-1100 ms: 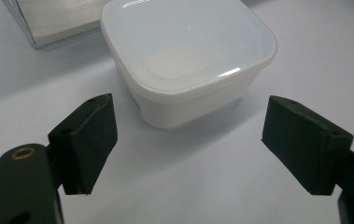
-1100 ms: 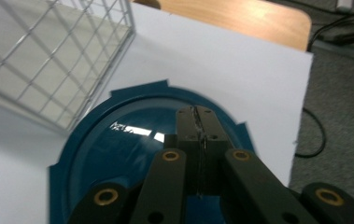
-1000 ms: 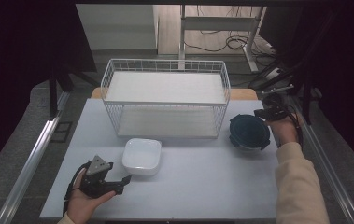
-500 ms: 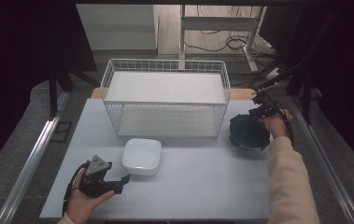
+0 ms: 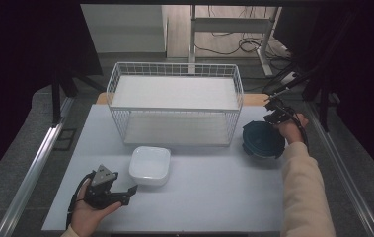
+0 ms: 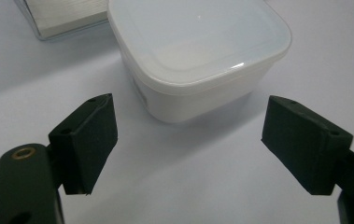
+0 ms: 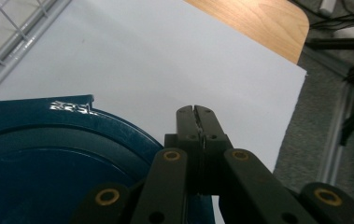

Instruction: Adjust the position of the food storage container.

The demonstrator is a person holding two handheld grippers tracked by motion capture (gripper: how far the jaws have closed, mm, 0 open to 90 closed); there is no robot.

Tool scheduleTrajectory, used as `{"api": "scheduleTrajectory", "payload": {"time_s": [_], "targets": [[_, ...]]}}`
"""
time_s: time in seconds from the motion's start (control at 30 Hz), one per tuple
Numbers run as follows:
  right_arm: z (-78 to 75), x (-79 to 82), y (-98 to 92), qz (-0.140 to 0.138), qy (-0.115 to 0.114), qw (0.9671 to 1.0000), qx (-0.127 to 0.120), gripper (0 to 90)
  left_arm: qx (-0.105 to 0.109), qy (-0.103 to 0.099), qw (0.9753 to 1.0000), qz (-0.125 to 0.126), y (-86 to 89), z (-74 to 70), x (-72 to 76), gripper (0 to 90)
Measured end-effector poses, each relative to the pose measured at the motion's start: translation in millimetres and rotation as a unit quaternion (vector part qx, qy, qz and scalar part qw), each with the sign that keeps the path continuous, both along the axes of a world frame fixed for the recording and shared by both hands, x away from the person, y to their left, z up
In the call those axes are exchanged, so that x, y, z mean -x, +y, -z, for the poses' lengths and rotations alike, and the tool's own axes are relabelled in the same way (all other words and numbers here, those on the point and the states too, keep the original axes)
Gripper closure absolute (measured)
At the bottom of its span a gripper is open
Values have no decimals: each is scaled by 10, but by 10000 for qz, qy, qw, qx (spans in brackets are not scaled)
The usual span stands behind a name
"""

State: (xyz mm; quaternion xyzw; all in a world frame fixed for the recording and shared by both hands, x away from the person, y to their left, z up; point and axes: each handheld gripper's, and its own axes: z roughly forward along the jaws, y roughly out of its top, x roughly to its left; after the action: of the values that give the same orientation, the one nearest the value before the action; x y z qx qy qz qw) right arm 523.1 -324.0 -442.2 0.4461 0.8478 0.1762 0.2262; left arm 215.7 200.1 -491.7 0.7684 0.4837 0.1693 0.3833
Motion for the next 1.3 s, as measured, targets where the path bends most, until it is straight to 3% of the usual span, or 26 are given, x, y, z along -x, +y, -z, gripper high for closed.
{"api": "scheduleTrajectory", "payload": {"time_s": [0.1, 0.23, 0.5, 0.97, 1.13, 1.3], "targets": [[-1, 4, -9, -19, 48, 10000, -71, 900, -23, 24, 10000, 4, -2, 10, -4, 183], [8, 40, 38, -79, 73, 9999, 124, 900, -49, 35, 10000, 25, -14, 20, -3, 183], [31, 165, 140, -277, 408, 9983, 312, 900, -11, 21, 10000, 20, -2, 1, 11, 183], [41, 780, 363, -573, 448, 9964, 439, 900, 129, -133, 9998, 57, 28, -63, 38, 190], [36, 983, 412, -648, 495, 9948, 614, 900, 147, -141, 9998, 78, 39, -60, 36, 191], [42, 1148, 403, -651, 533, 9956, 404, 900, 143, -171, 9997, 95, 34, -74, 32, 192]]}}
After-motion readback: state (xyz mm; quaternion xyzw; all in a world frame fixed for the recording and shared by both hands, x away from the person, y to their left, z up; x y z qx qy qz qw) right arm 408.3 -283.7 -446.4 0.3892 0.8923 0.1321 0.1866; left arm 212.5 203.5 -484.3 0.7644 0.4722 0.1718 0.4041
